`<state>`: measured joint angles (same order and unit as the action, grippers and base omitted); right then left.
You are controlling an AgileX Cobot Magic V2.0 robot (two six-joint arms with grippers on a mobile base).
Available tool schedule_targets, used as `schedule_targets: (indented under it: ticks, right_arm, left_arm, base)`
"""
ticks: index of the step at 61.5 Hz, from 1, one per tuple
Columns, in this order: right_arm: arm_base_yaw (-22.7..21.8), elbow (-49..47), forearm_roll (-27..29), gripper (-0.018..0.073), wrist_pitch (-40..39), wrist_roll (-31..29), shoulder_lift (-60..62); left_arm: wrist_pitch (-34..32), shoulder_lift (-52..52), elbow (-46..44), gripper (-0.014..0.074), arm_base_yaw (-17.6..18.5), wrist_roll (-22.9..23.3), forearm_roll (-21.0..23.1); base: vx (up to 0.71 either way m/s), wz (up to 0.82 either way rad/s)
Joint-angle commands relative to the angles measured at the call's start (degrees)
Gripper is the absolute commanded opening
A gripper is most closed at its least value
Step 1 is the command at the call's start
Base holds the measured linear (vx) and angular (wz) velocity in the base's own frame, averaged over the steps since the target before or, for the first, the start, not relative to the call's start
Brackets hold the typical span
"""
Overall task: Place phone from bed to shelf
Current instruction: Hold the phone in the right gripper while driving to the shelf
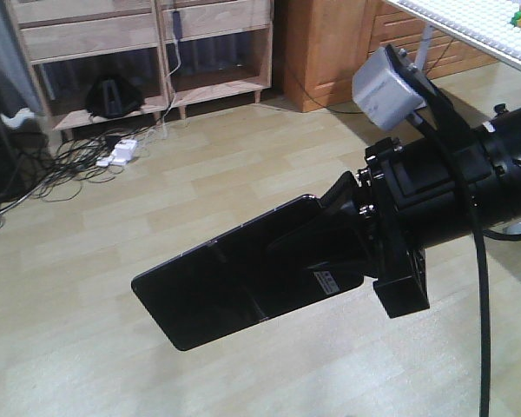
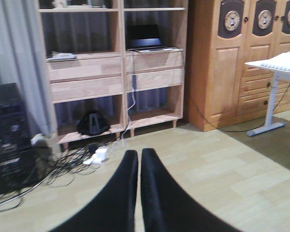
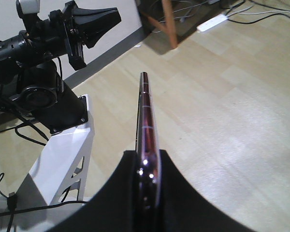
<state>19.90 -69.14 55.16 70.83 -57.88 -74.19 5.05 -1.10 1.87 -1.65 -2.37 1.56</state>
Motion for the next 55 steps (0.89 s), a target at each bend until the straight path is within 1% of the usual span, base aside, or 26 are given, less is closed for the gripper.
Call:
schedule_targets:
  ticks: [1, 32, 55]
  right_arm:
    - [-0.09, -1.38, 4.65, -0.0002, 2.81, -0.19, 1.95]
    - [-0.09, -1.38, 4.63, -0.0002, 2.82, -0.19, 2.06]
    - [-0.09, -1.38, 4.63, -0.0002, 2.82, -0.19, 2.06]
  left_arm:
    - [-4.12, -0.40, -1.43, 0.0001, 0.20, 0.50, 0.56]
    - [-4.12, -0.40, -1.43, 0.0001, 0.20, 0.50, 0.56]
    - [-4.12, -0.40, -1.43, 0.0001, 0.20, 0.50, 0.56]
  base:
    - [0.48, -0.22]
    - [0.47, -0.22]
    - [0.46, -0.10]
